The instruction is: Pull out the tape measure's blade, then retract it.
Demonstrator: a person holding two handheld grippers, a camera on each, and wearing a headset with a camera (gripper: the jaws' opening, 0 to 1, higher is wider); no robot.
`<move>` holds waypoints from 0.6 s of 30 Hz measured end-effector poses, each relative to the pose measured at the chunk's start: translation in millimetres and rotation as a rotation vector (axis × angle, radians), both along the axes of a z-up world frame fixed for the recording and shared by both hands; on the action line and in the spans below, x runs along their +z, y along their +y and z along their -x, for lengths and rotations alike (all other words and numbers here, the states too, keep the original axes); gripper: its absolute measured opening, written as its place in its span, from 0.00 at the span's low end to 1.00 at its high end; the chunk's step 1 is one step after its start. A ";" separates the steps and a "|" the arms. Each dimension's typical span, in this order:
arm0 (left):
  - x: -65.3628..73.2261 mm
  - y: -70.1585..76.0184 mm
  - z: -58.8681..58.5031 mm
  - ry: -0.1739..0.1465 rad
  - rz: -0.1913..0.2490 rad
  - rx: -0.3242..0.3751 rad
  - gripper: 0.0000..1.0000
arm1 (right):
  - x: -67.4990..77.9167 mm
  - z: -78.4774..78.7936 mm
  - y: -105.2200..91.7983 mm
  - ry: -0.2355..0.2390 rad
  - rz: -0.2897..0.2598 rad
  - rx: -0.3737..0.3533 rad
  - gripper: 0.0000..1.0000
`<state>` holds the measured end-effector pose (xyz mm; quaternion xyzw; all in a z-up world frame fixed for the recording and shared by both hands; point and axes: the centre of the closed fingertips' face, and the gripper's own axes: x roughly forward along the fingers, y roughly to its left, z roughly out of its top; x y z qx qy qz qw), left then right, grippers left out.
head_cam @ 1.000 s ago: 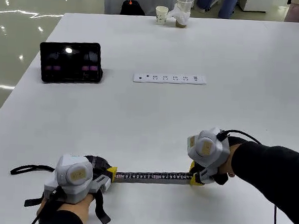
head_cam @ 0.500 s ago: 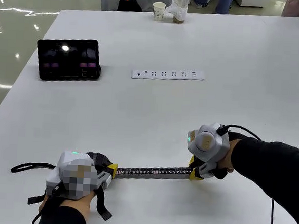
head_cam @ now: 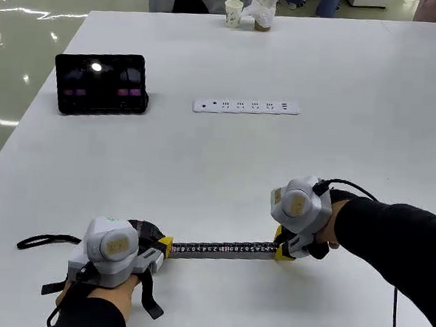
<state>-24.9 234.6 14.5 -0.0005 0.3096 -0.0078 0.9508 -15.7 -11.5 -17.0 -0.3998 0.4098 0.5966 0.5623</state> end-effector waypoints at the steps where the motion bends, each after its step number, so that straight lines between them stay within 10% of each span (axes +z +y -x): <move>1: 0.0 -0.1 0.0 0.001 0.000 -0.001 0.63 | 0.2 -0.1 0.6 0.002 -0.002 -0.002 0.11; 18: -0.2 -0.3 -0.3 0.006 0.001 -0.001 0.63 | 1.5 0.7 4.6 -0.005 -0.004 -0.005 0.11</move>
